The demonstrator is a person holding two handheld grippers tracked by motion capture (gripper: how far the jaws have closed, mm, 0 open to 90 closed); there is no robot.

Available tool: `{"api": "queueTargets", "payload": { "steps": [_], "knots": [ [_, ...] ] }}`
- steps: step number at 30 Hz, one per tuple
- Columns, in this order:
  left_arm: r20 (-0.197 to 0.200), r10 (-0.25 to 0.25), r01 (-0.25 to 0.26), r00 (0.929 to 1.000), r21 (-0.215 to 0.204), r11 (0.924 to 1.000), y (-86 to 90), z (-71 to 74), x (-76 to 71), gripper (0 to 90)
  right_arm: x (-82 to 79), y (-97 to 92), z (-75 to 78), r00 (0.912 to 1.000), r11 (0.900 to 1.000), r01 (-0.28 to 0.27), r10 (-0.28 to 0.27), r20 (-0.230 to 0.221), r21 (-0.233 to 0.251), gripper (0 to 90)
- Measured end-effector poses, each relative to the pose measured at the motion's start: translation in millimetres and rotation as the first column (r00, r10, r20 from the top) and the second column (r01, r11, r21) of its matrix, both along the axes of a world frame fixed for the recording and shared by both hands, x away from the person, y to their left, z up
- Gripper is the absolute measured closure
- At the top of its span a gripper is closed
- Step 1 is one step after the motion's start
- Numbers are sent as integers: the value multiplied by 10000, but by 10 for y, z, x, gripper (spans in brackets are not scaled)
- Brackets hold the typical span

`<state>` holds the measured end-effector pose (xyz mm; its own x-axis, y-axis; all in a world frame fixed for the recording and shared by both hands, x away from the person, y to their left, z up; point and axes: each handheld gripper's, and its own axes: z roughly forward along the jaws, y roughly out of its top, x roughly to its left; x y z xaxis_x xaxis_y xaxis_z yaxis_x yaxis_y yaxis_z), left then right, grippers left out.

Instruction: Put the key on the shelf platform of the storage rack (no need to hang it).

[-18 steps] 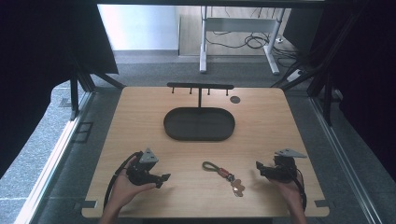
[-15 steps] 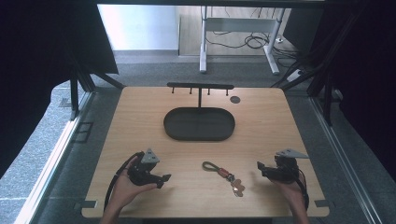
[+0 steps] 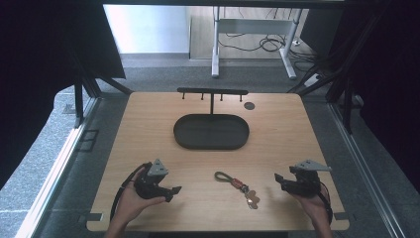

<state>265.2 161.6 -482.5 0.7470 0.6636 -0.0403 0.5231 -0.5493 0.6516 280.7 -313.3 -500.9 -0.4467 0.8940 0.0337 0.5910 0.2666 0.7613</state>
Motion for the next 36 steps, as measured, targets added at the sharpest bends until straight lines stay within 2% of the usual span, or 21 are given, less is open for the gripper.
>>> {"api": "queueTargets", "payload": {
  "steps": [7, 9, 14, 18, 21, 24, 29, 32, 36],
  "knots": [
    [-28, 49, -49, 10000, -17, 10000, -3, 3, 7, 241, -15, -30, 26, 9998, 9998, -166, 167, -123, 79, 344],
    [22, 19, -19, 10000, -18, 10000, 2, 17, 0, 241, -40, -8, 81, 9991, 9990, -409, 411, -137, 173, 343],
    [56, 61, -61, 10000, -4, 10000, 19, 34, -4, 241, -87, 56, 243, 9971, 9971, -764, 764, -55, -3, 351],
    [22, 139, -139, 9999, -38, 9999, 31, 31, 4, 241, -63, 120, 309, 9941, 9920, -1045, 1020, -375, -709, 351],
    [46, 81, -81, 10000, -39, 10000, 29, 40, -2, 240, -48, 179, 387, 9900, 9868, -1350, 1307, -524, -898, 353],
    [73, 25, -24, 10000, -98, 9999, 25, 47, -11, 241, -32, 249, 496, 9867, 9836, -1586, 1546, -511, -858, 352],
    [32, -12, 12, 10000, -167, 9999, 47, 50, -2, 240, 2, 411, 610, 9718, 9682, -2295, 2223, -785, -996, 378],
    [87, 75, -73, 9999, -242, 9997, 72, 69, -3, 241, 22, 532, 661, 9569, 9500, -2845, 2733, -978, -1288, 392],
    [83, 74, -73, 9999, -204, 9998, 59, 73, -11, 241, 57, 647, 686, 9434, 9365, -3218, 3046, -1313, -1394, 405]
  ]
}}
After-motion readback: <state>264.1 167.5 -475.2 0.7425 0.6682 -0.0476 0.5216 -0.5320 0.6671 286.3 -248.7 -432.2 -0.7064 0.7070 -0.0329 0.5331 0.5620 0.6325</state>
